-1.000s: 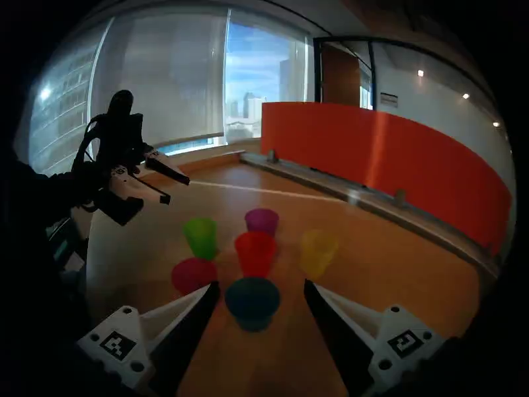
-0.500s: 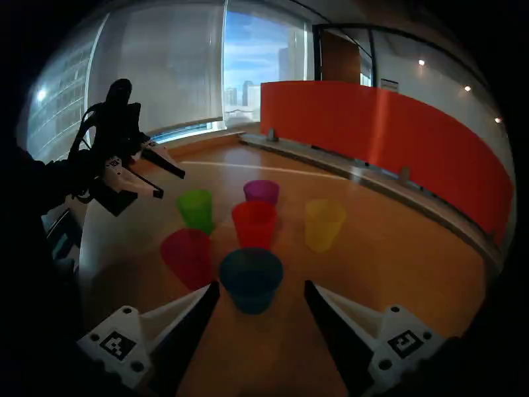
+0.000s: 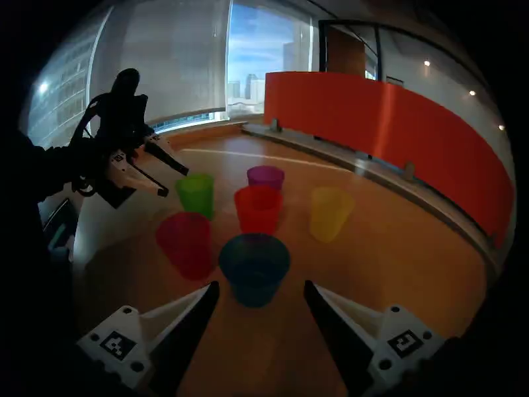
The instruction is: Pour water
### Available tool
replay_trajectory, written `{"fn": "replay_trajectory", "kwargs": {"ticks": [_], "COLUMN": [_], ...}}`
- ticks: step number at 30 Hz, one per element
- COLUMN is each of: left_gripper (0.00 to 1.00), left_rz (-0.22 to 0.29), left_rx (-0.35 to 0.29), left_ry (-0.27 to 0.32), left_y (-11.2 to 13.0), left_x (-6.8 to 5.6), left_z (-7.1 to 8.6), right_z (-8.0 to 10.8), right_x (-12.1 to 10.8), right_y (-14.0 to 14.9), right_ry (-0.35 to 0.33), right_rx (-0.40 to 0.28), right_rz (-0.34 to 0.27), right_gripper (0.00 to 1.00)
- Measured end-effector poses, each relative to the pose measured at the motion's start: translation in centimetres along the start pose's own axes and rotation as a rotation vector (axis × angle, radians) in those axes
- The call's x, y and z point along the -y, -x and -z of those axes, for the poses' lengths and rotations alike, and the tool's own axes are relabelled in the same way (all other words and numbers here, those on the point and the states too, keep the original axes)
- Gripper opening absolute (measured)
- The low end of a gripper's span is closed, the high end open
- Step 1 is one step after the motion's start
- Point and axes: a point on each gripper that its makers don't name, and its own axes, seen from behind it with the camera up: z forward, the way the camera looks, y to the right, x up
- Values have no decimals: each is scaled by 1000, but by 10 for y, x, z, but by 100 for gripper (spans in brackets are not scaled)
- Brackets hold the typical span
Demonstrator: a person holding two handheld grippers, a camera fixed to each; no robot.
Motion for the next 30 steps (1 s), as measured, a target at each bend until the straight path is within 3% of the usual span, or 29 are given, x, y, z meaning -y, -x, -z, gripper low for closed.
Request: {"fn": "replay_trajectory", "kwargs": {"ticks": [11,30], "left_gripper": [100,100], "left_rz": [12,23], "left_rx": [17,10], "left_ry": [10,43], "left_y": [10,4], "left_x": [4,4], "left_z": [-16,-42], "right_z": [-19,-47], "right_x": [2,5], "right_y": [6,5], "right_ry": [-12,-46], "right_rx": [14,19], "right_rz": [-5,-17], "right_gripper": [99,99]}}
